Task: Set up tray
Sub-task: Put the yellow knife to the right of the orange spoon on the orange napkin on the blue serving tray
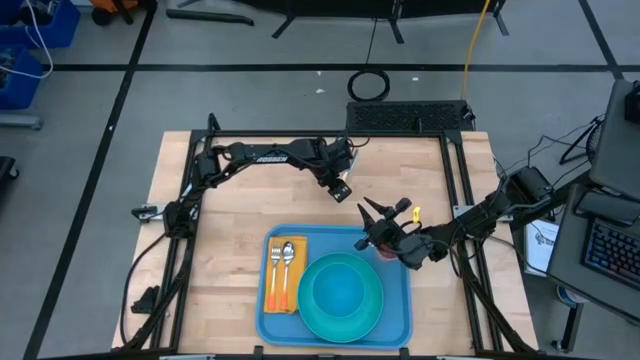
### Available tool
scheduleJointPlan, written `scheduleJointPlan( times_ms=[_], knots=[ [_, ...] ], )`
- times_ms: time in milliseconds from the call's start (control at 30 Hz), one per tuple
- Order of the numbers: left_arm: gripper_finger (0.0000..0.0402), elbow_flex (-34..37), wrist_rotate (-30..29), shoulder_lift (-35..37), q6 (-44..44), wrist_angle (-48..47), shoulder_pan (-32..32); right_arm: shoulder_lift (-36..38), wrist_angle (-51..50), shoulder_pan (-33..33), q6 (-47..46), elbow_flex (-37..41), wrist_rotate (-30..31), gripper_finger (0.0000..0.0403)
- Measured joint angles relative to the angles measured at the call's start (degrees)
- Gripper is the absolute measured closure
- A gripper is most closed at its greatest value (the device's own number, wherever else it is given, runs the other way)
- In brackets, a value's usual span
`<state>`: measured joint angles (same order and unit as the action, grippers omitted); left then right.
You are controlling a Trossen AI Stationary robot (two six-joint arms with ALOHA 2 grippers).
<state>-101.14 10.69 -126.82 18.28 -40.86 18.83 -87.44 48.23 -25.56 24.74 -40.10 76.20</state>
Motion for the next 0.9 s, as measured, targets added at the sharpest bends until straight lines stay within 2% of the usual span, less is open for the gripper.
scheduleJointPlan(
  times_ms=[500, 600, 900],
  knots=[
    [0.0243, 0.00, 1.26, 0.00, -0.30, -1.72, -0.86, 0.00, 0.00, 0.02, 0.03, 0.00, -0.02, 0.0300],
    [0.0243, 0.00, 3.53, 0.00, 1.76, -1.64, -0.67, 0.00, -0.02, 0.02, 0.03, 0.00, -0.02, 0.0300],
    [0.0243, 0.00, 2.57, 0.00, 2.39, -0.94, -0.65, 0.00, 0.45, 0.02, -0.01, 0.00, -1.63, 0.0300]
  ],
)
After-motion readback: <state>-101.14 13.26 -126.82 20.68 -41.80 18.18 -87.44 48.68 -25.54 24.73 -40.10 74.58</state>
